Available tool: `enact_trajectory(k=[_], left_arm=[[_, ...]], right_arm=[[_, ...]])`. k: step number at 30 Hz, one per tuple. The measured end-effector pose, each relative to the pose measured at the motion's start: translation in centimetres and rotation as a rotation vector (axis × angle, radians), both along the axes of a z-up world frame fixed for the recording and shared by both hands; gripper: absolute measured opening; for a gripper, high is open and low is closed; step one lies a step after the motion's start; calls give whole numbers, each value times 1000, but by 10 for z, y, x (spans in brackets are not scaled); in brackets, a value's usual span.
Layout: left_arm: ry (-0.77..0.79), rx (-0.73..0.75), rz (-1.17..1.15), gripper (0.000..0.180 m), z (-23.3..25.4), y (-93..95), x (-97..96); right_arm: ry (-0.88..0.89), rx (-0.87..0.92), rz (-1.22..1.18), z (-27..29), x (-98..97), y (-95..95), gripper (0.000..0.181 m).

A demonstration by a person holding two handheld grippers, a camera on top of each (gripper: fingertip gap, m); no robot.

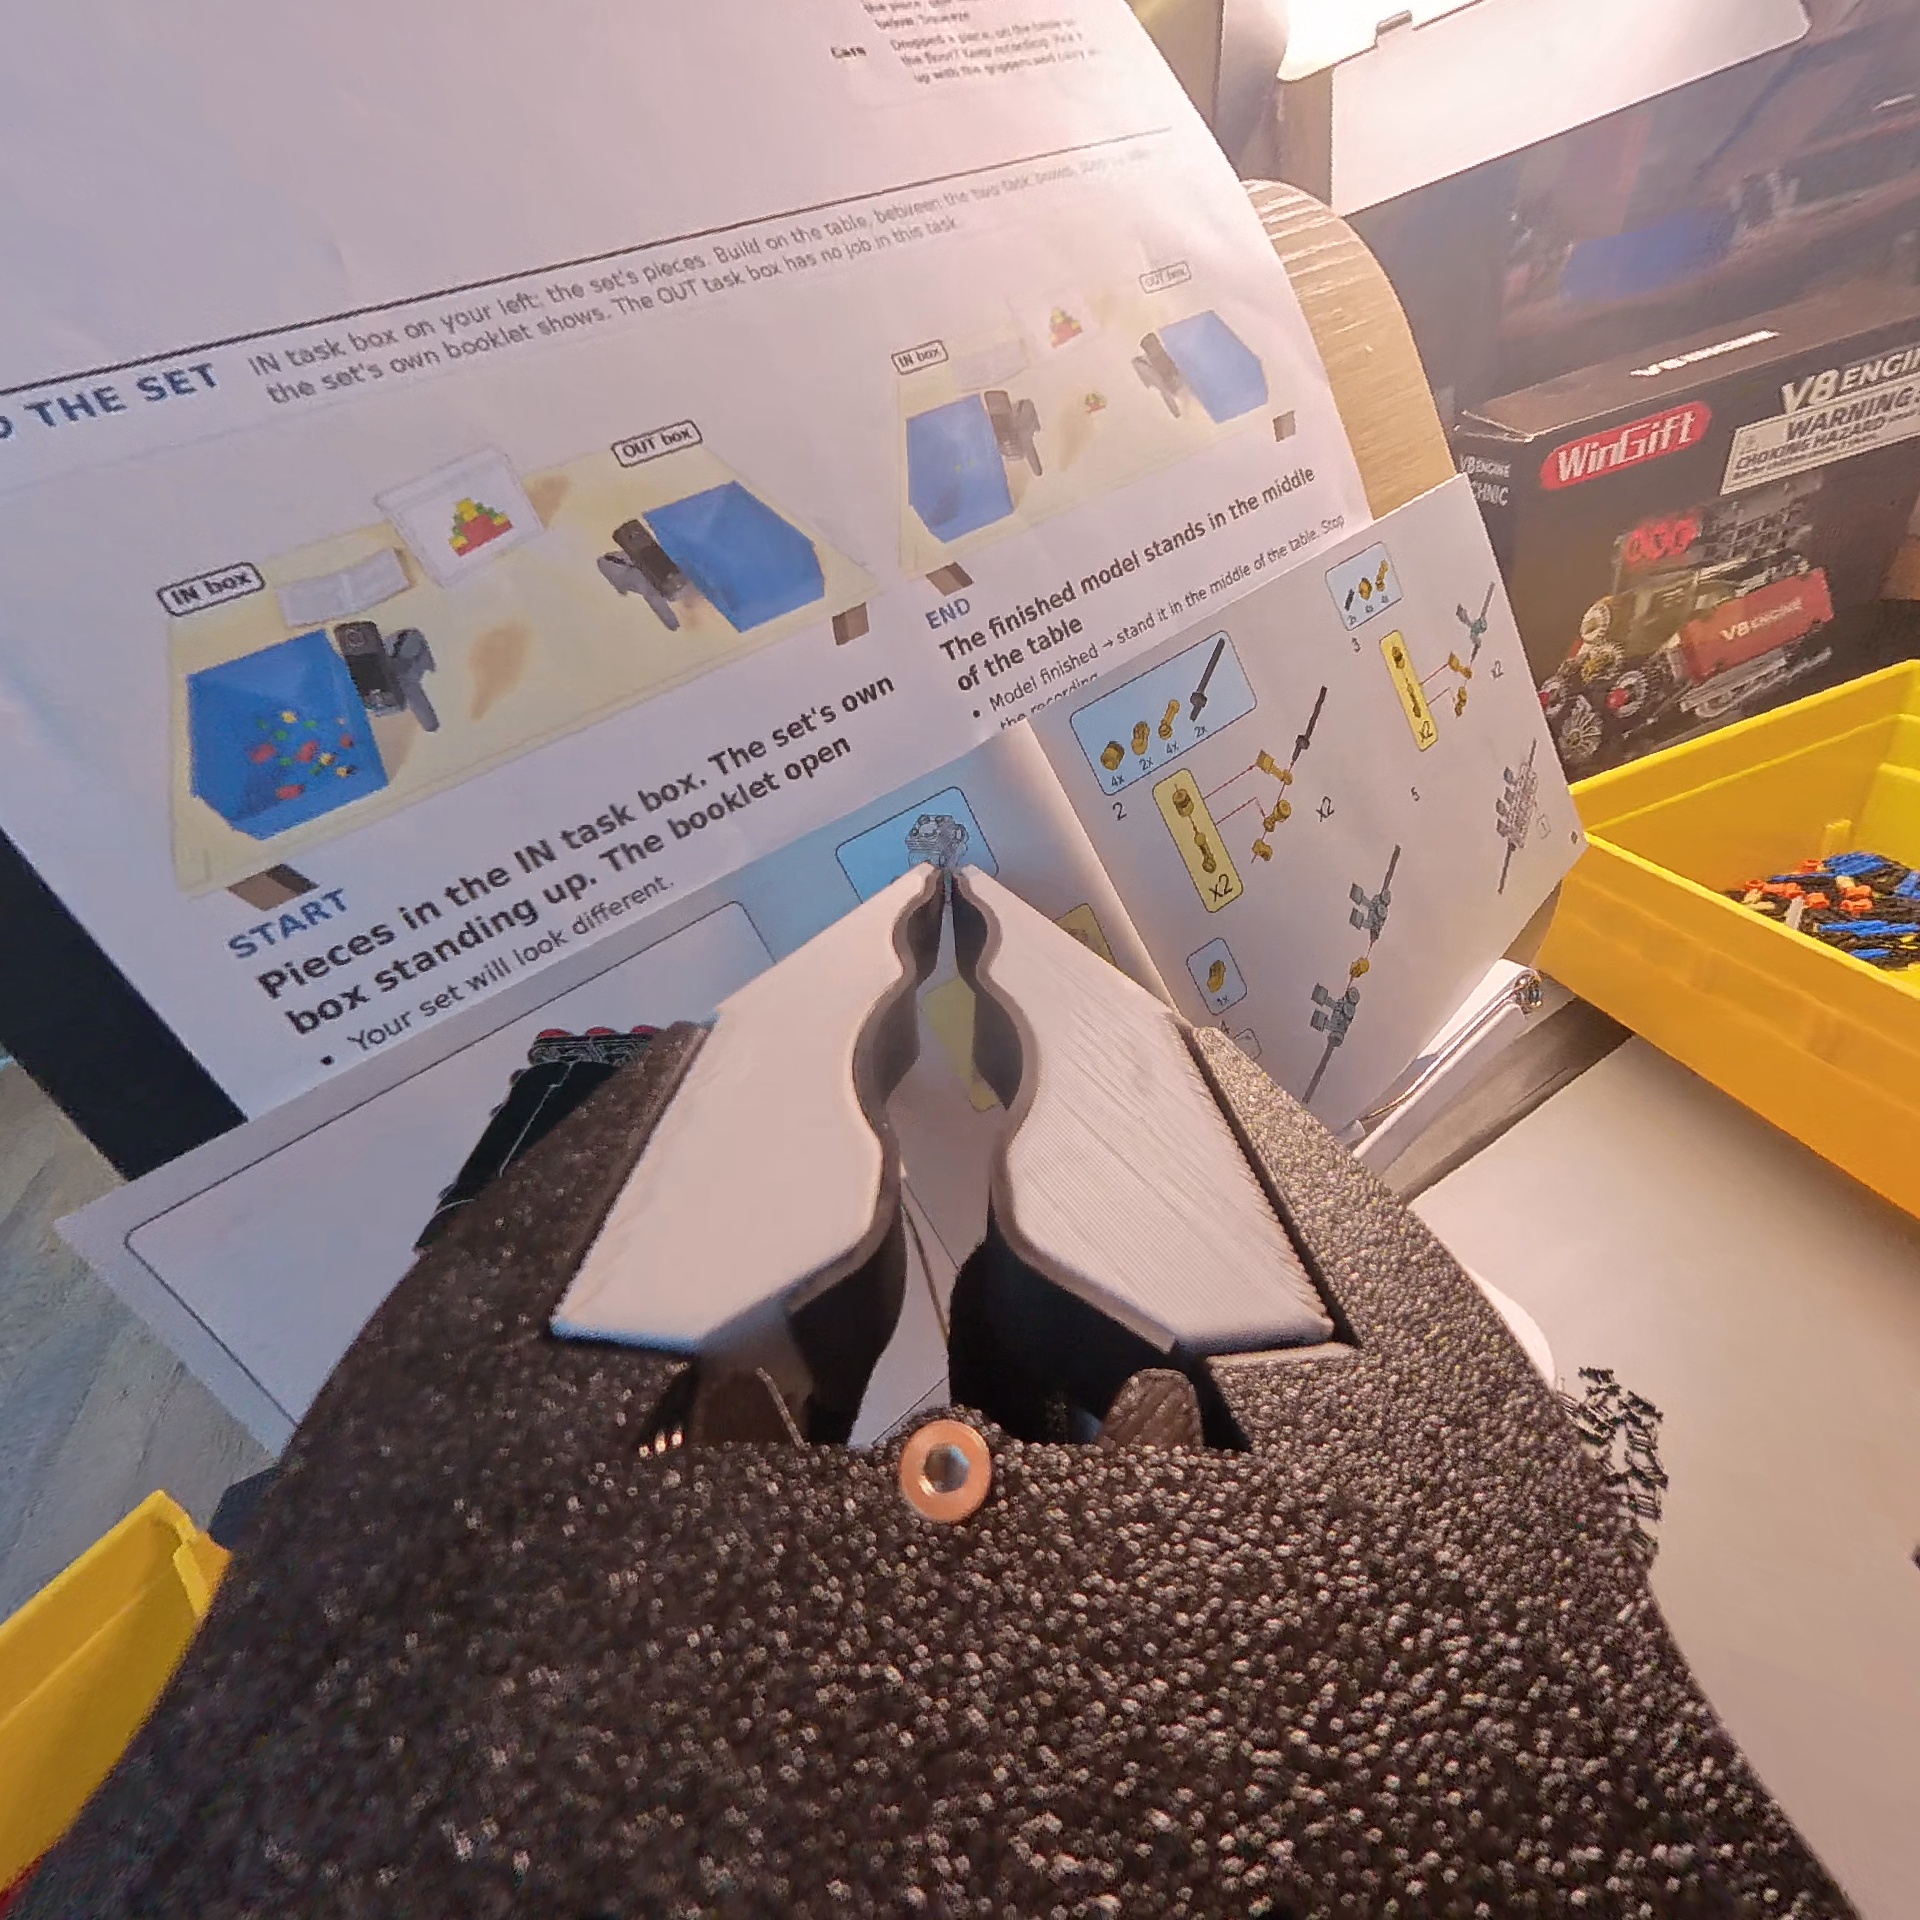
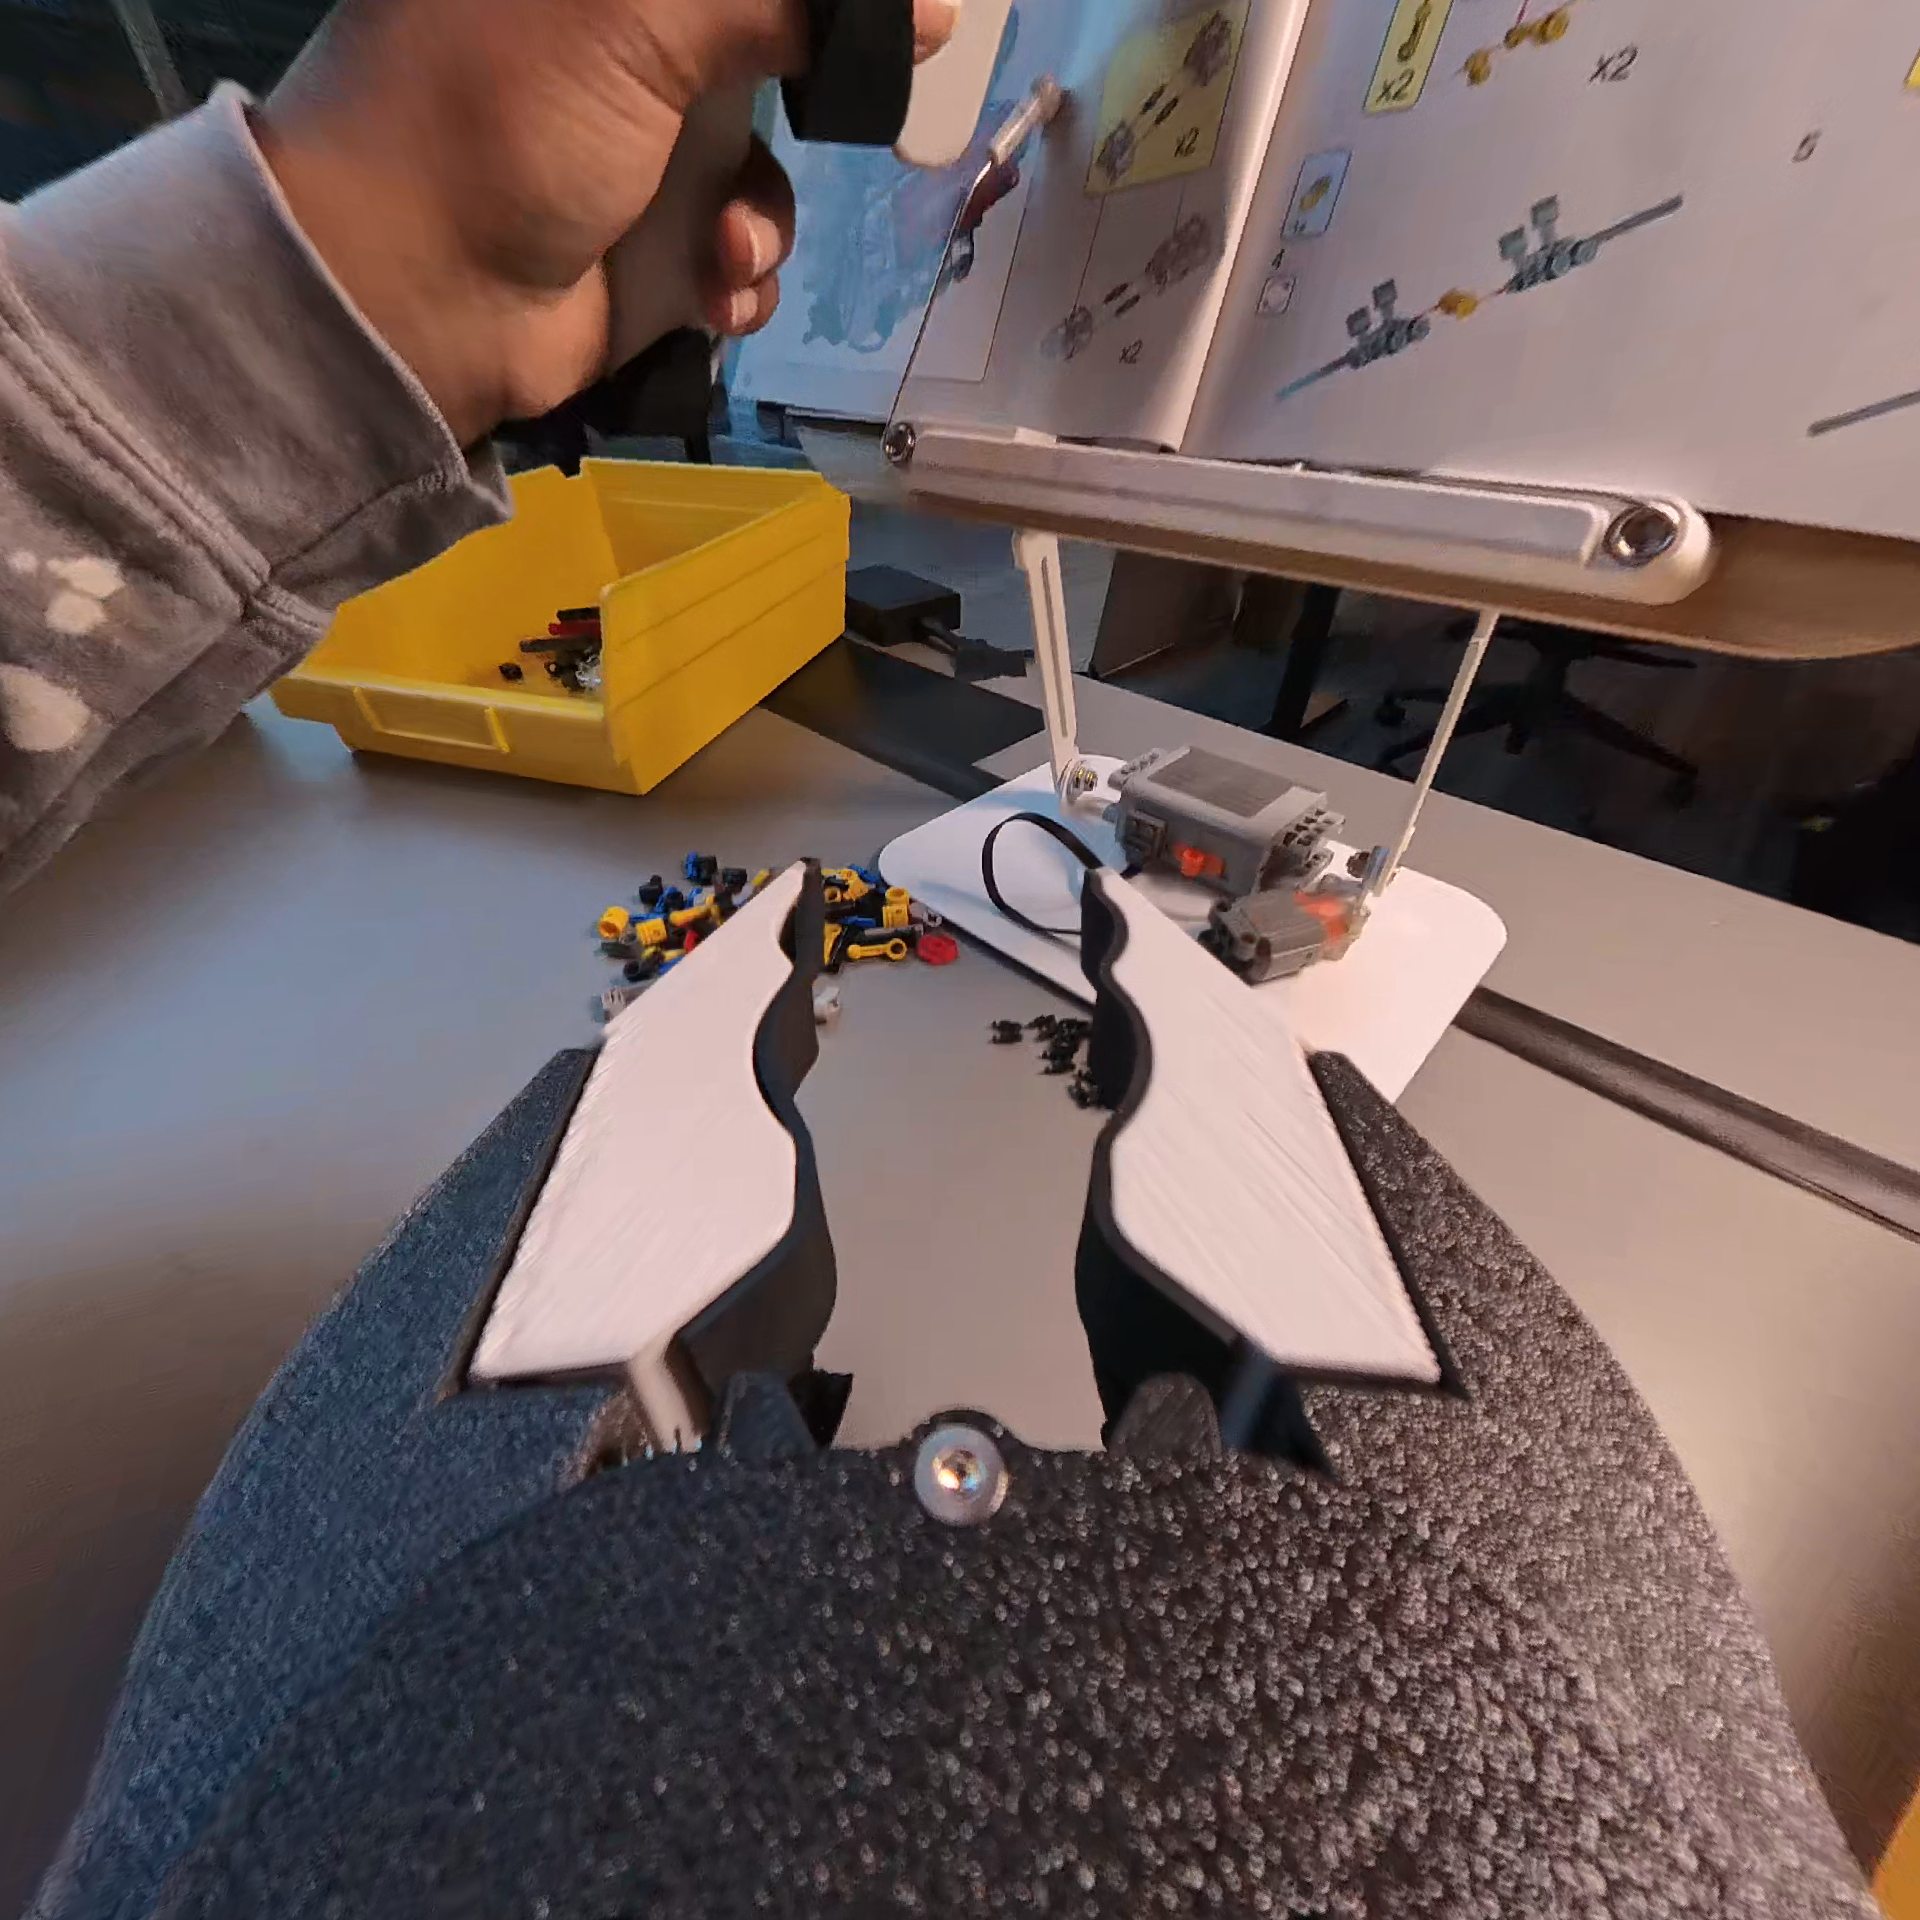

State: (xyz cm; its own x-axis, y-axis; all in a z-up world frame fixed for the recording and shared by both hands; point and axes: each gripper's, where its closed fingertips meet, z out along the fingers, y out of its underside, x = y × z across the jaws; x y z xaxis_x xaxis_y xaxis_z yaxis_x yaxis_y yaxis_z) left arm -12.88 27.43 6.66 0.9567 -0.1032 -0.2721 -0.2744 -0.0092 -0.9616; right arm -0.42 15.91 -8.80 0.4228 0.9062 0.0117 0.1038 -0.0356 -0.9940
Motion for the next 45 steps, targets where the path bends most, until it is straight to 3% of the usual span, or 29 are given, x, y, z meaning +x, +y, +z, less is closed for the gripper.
enact_trajectory(k=[28, 45], left_arm=[[63, 43, 67, 0, -14, 2, 1], [-22, 21, -9, 0, -7, -1, 2]], right_arm=[[-26, -2, 49, -7, 3, 0, 48], [-30, -4, 57, -8, 2, 0, 48]])
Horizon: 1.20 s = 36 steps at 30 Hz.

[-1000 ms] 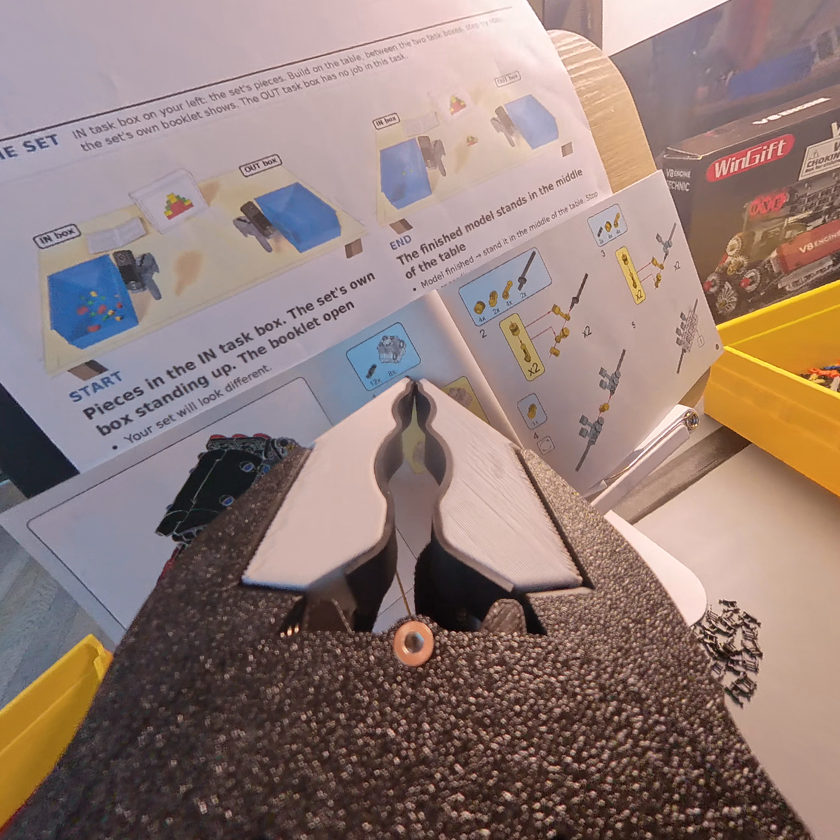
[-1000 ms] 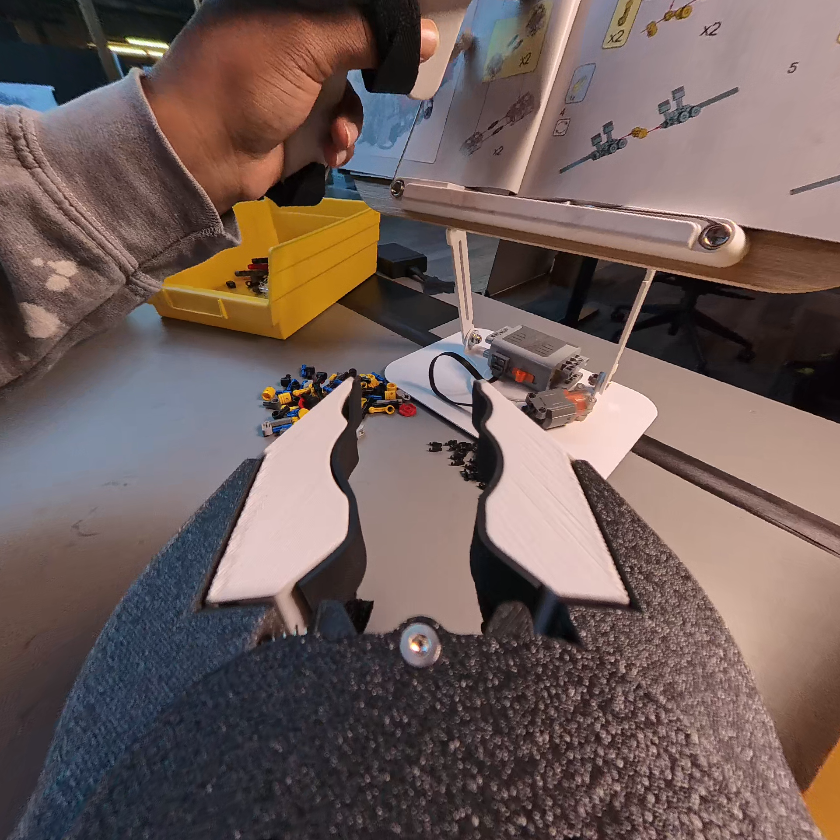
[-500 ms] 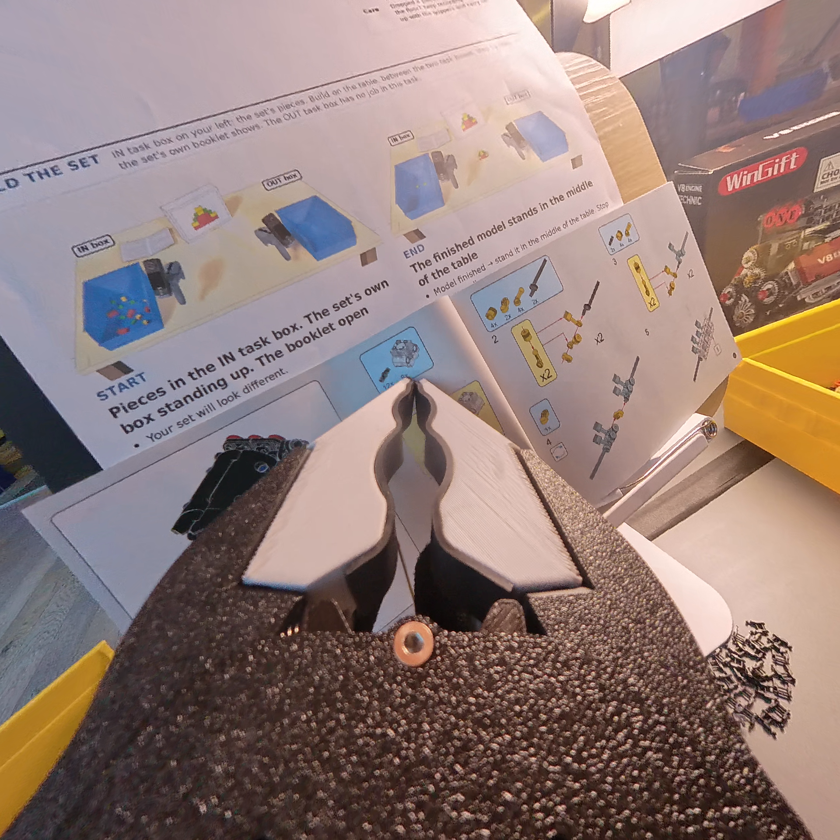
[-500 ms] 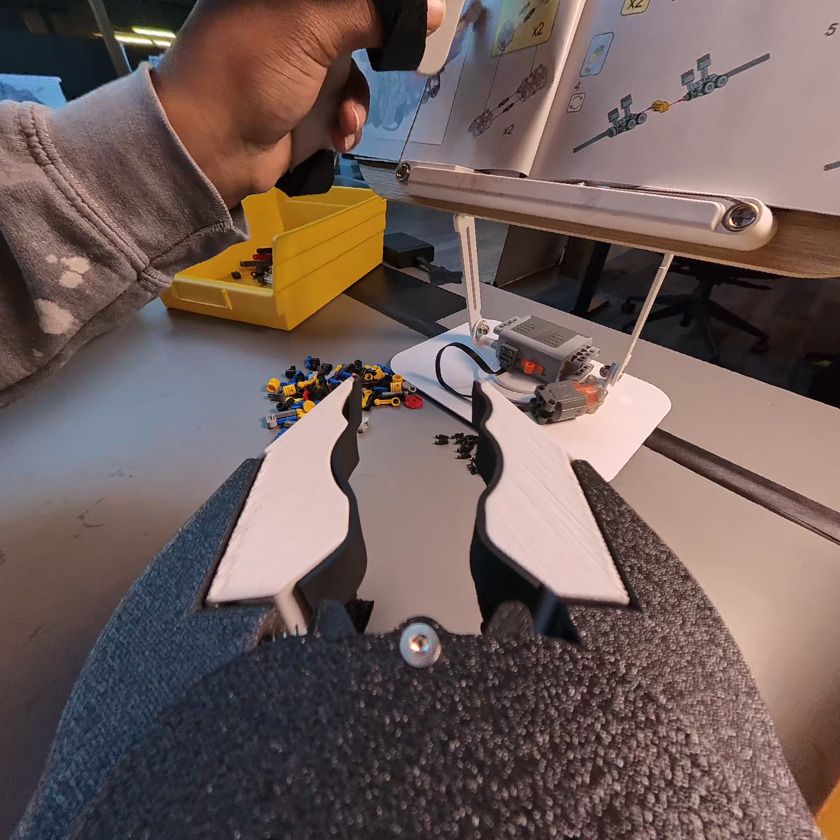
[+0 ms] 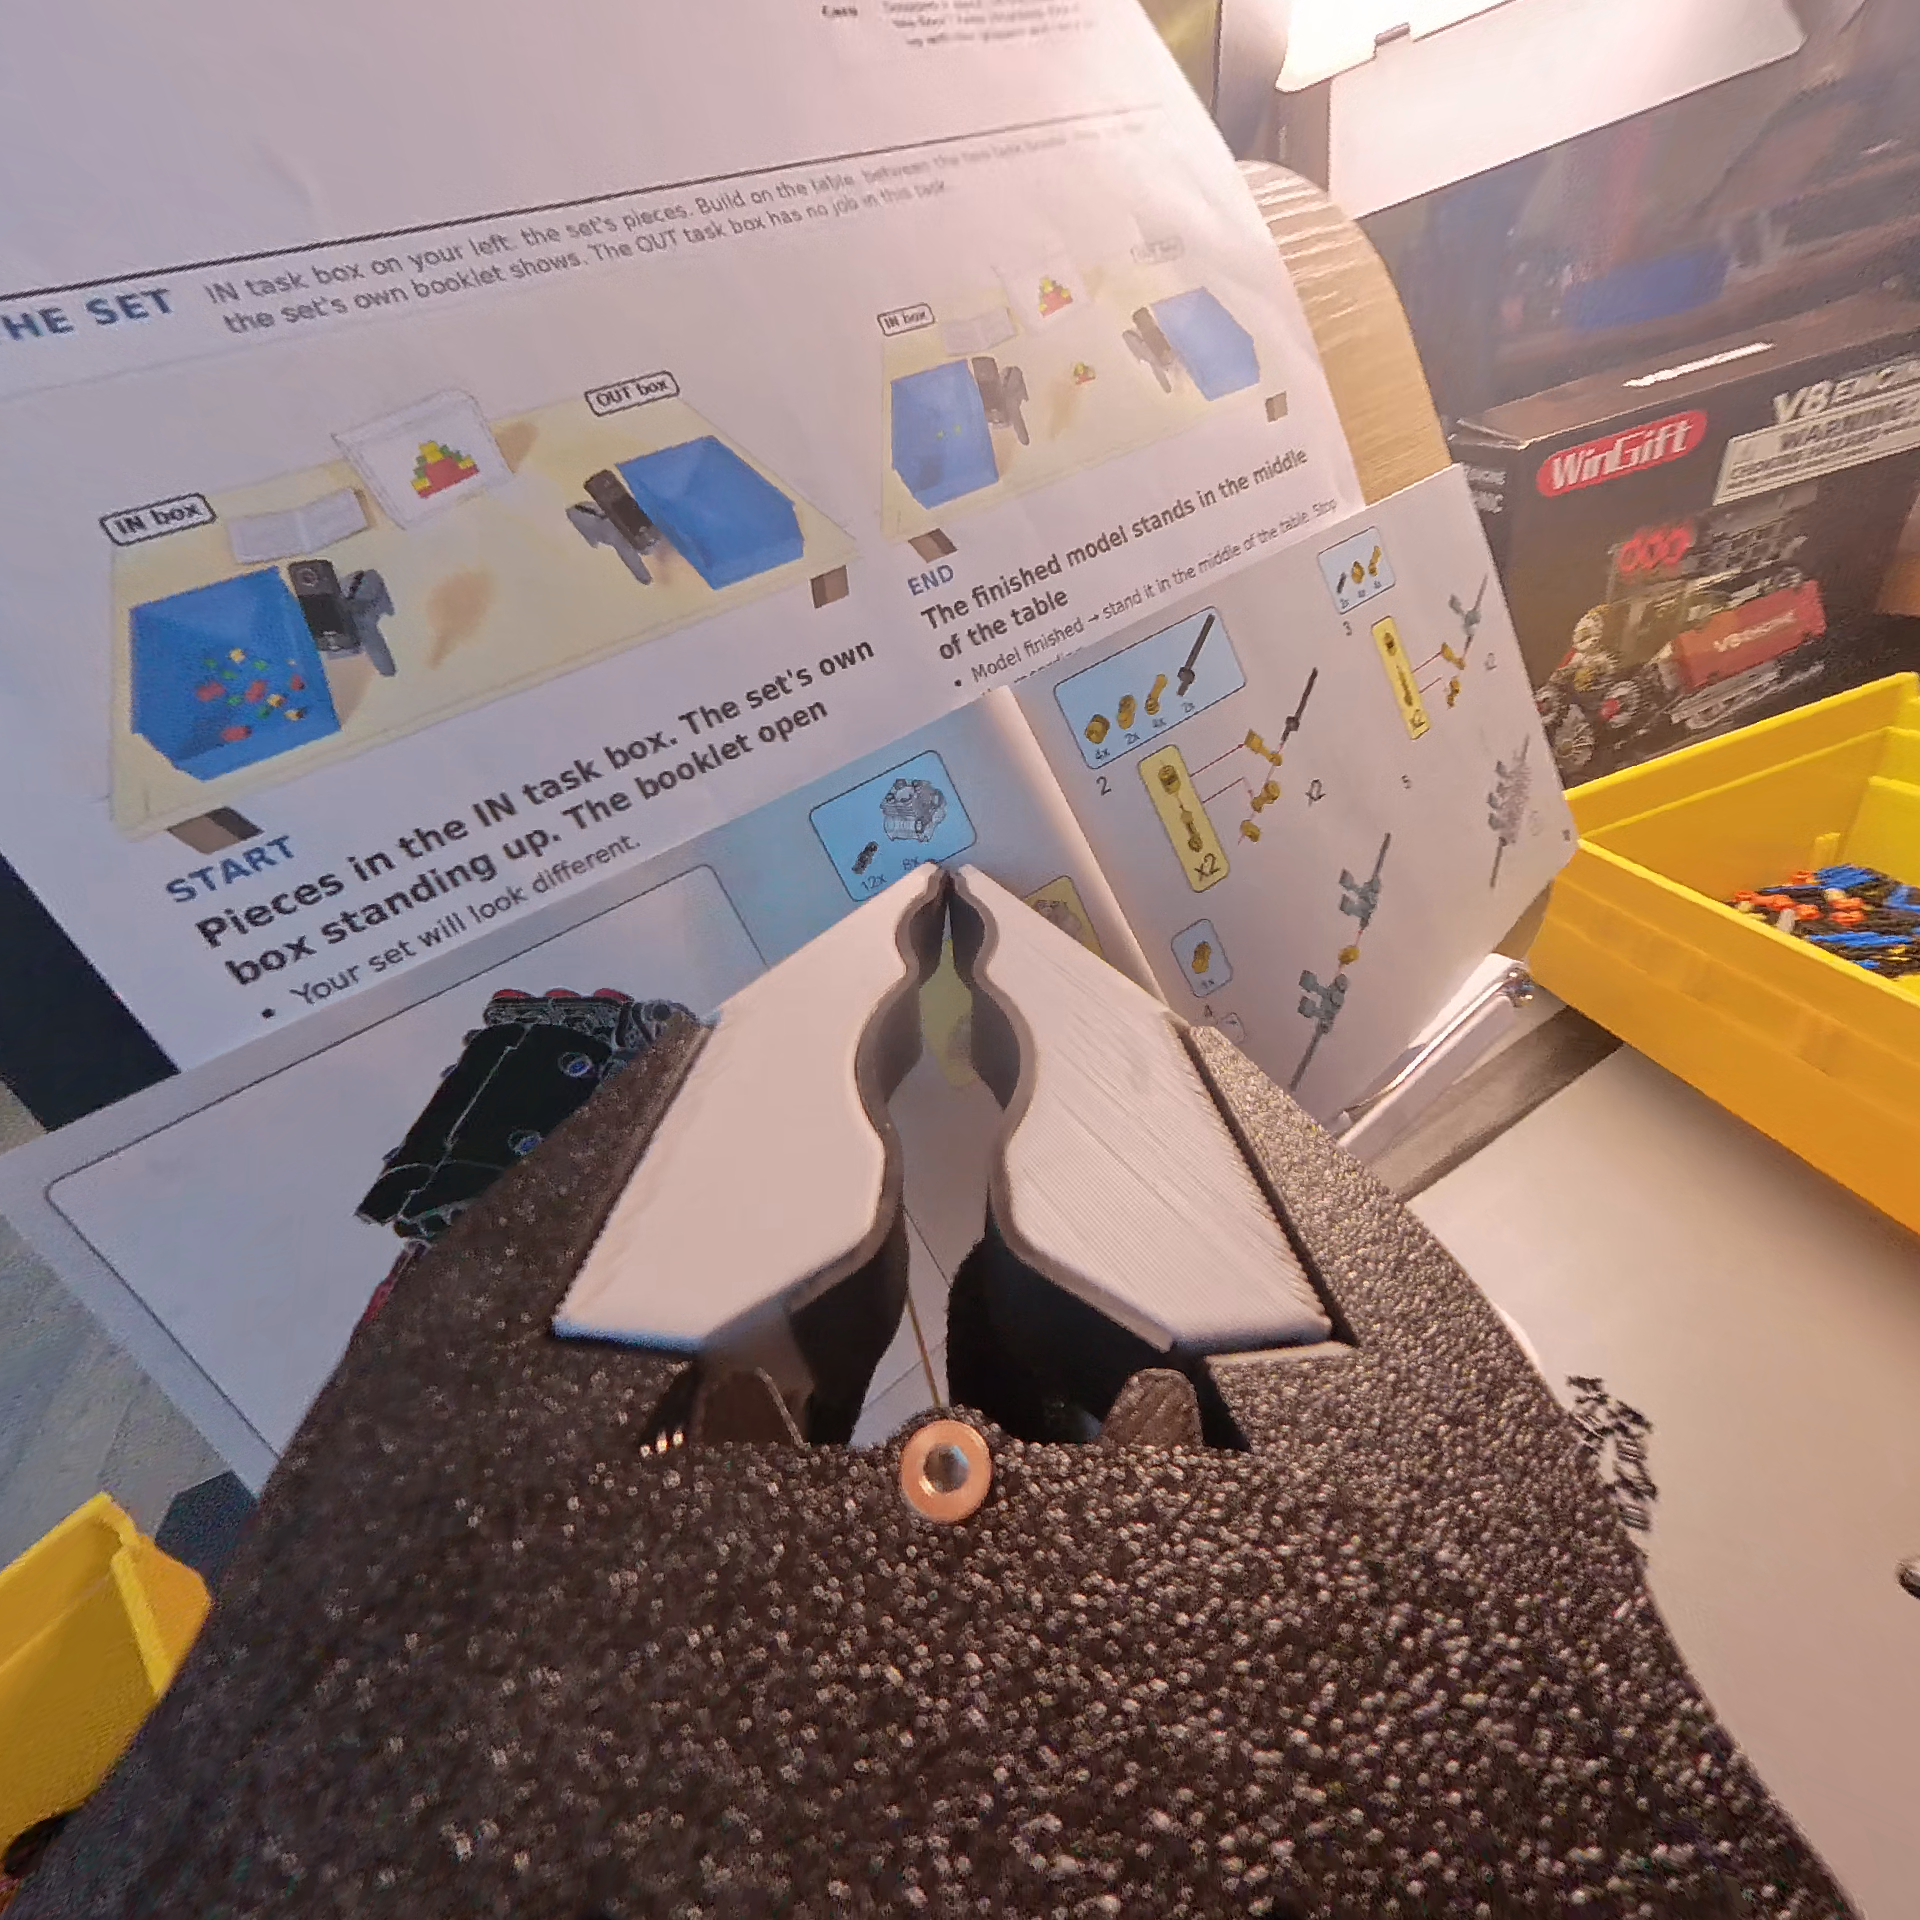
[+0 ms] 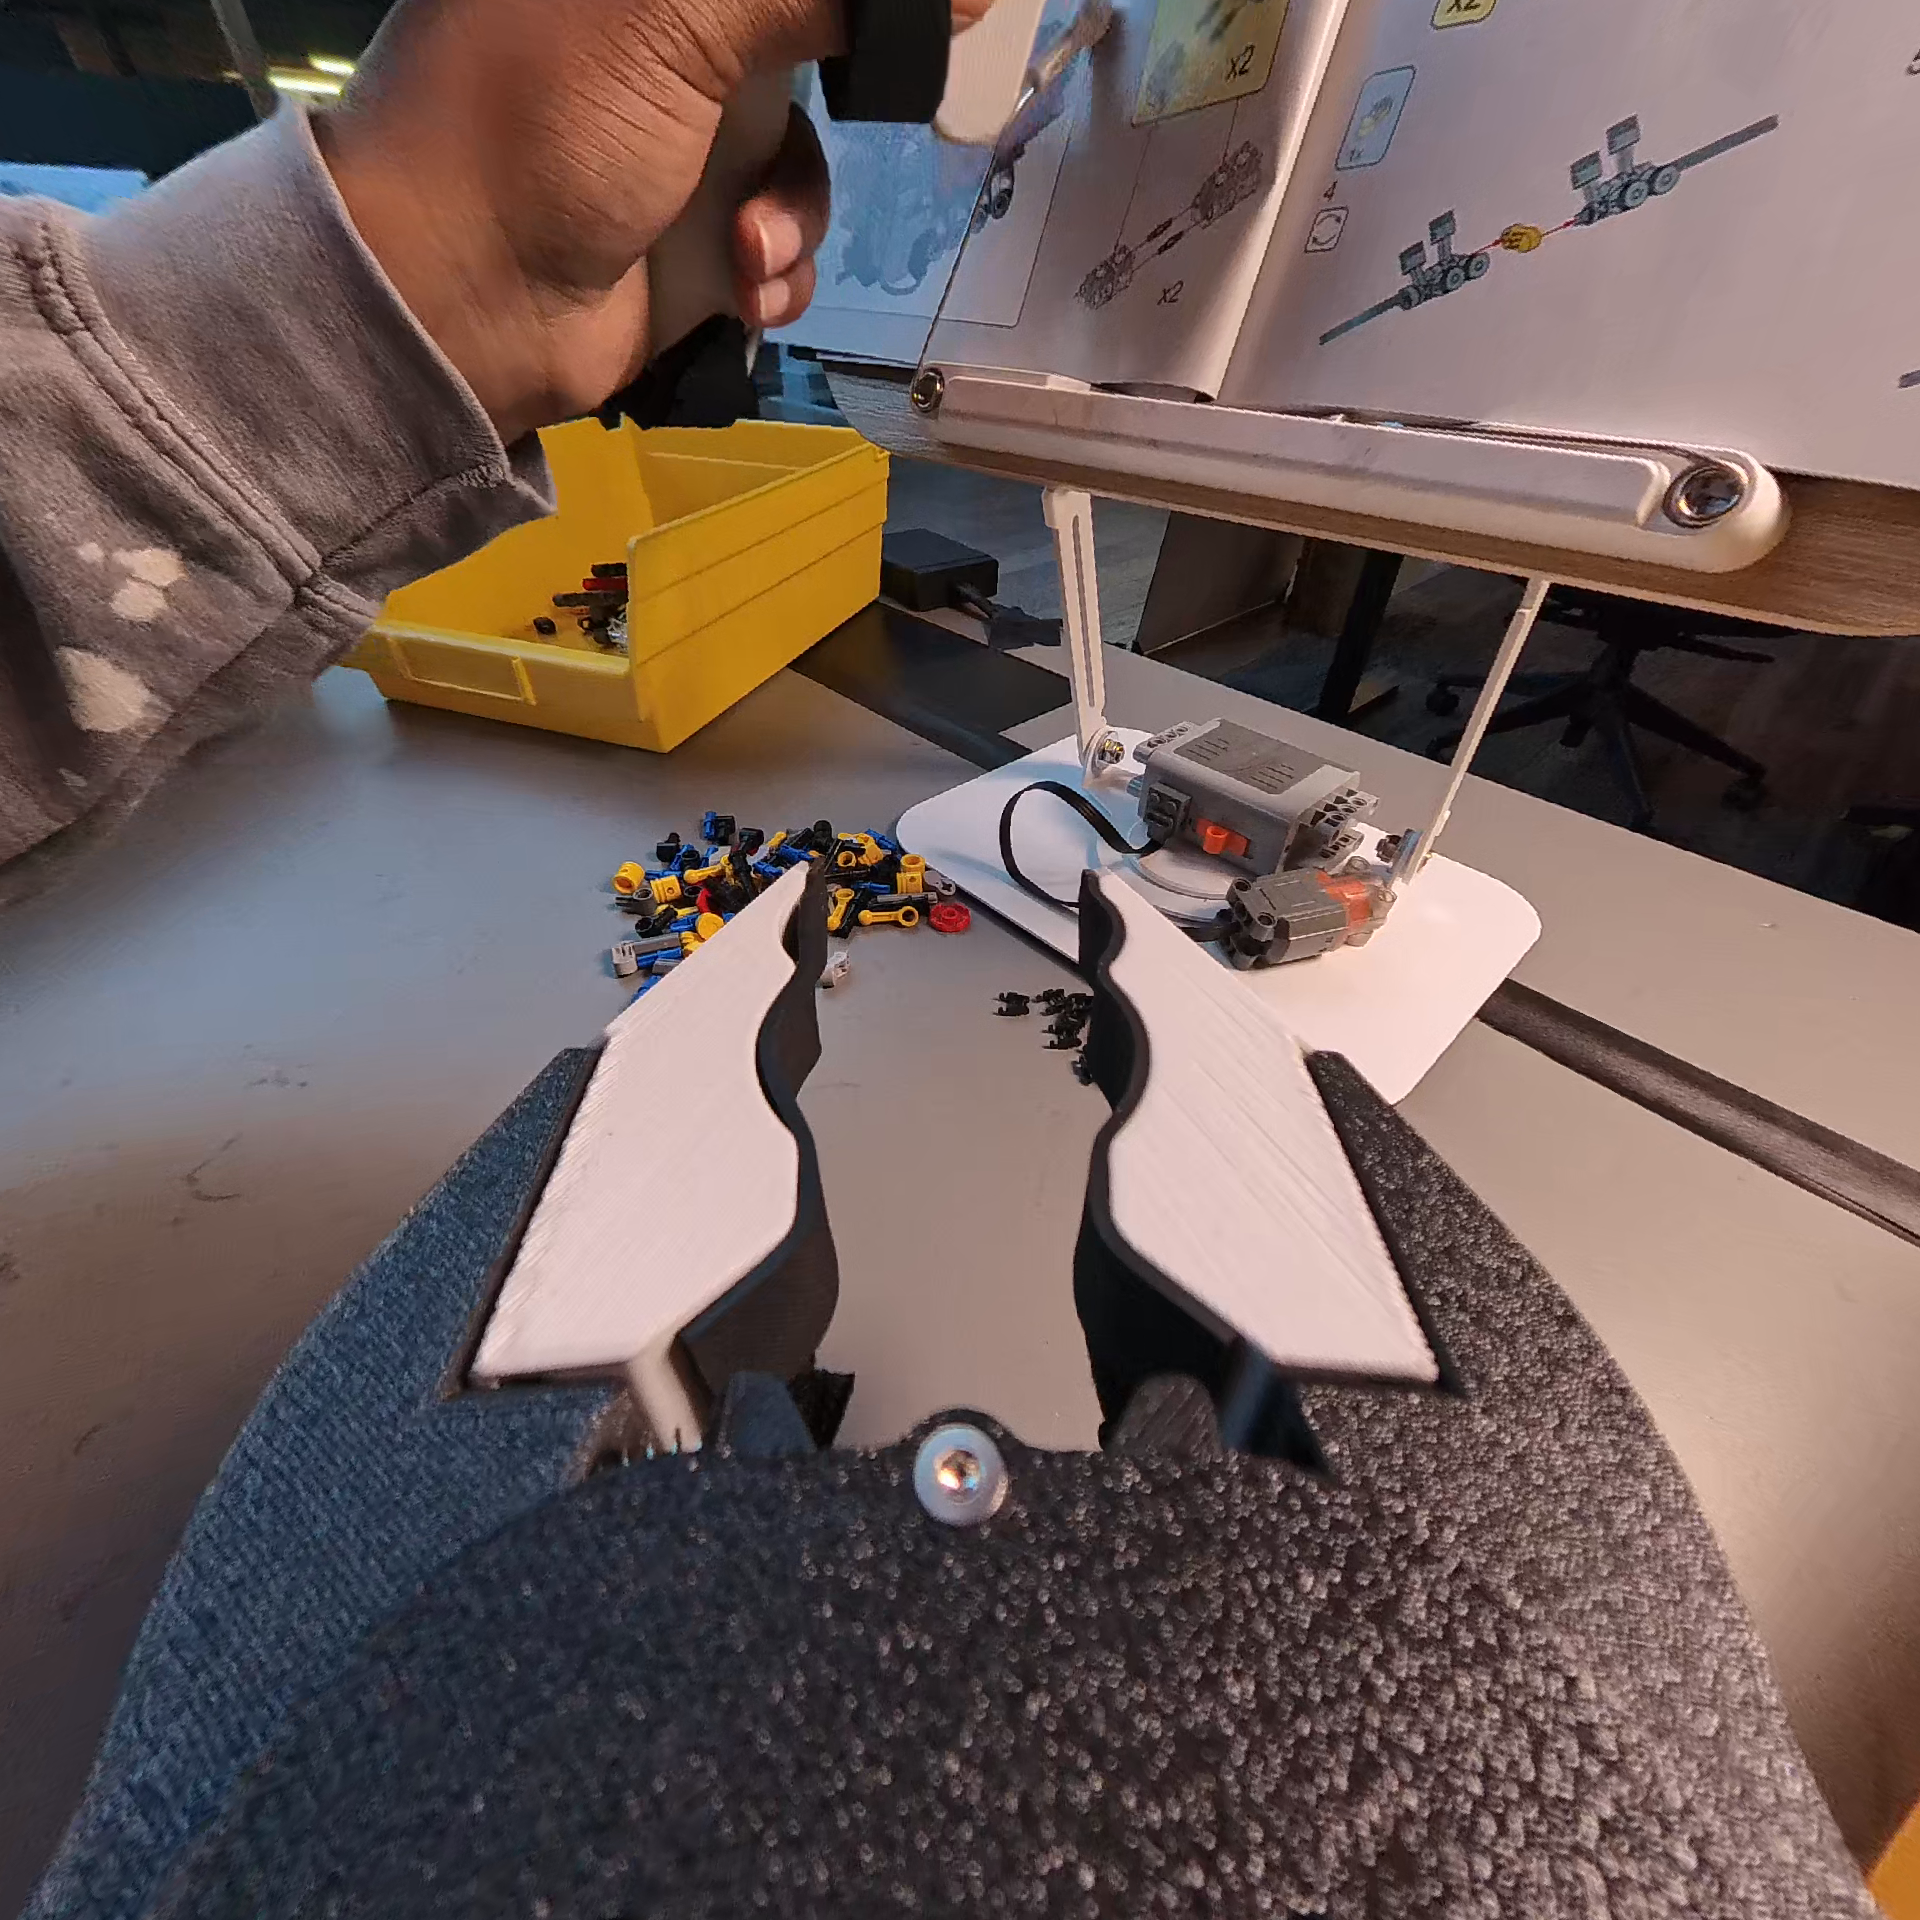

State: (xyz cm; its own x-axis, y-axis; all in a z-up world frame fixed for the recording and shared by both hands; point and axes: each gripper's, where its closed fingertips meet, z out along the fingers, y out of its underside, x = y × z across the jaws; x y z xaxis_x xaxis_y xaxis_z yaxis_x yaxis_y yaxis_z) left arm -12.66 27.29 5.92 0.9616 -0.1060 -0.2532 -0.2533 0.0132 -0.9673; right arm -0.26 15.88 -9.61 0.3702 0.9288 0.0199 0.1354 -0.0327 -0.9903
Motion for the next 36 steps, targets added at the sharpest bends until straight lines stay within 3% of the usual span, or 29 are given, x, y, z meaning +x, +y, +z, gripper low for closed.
enact_trajectory(k=[3, 11, 15, 18, 20, 23, 29, 33, 36], left_arm=[[-73, 24, -70, 0, 1, -26, 7], [-207, -96, -128, 42, -62, -118, -3], [-275, -178, -93, 43, -117, -160, -15], [-386, -152, -97, 33, -146, -175, -22], [-442, -116, -134, 28, -144, -178, -18], [-365, -74, -185, 28, -137, -177, -6], [-405, -146, -266, 30, -158, -179, 8], [-487, -102, -253, 33, -150, -181, -5], [-460, -65, -218, 33, -140, -184, -12]], right_arm=[[0, 1, 0, 0, 0, 0, 48], [-10, 12, 2, -1, -1, -1, 48], [-12, 11, 4, -1, -2, -2, 48], [-17, 13, 6, -1, -2, -3, 48], [-17, 16, 2, -1, -1, -4, 48], [-1, -10, 10, 0, -3, -7, 48], [47, -57, 15, 3, -2, -9, 49], [41, -42, 5, 2, -2, -7, 49], [19, 4, 14, 6, -4, -13, 49]])
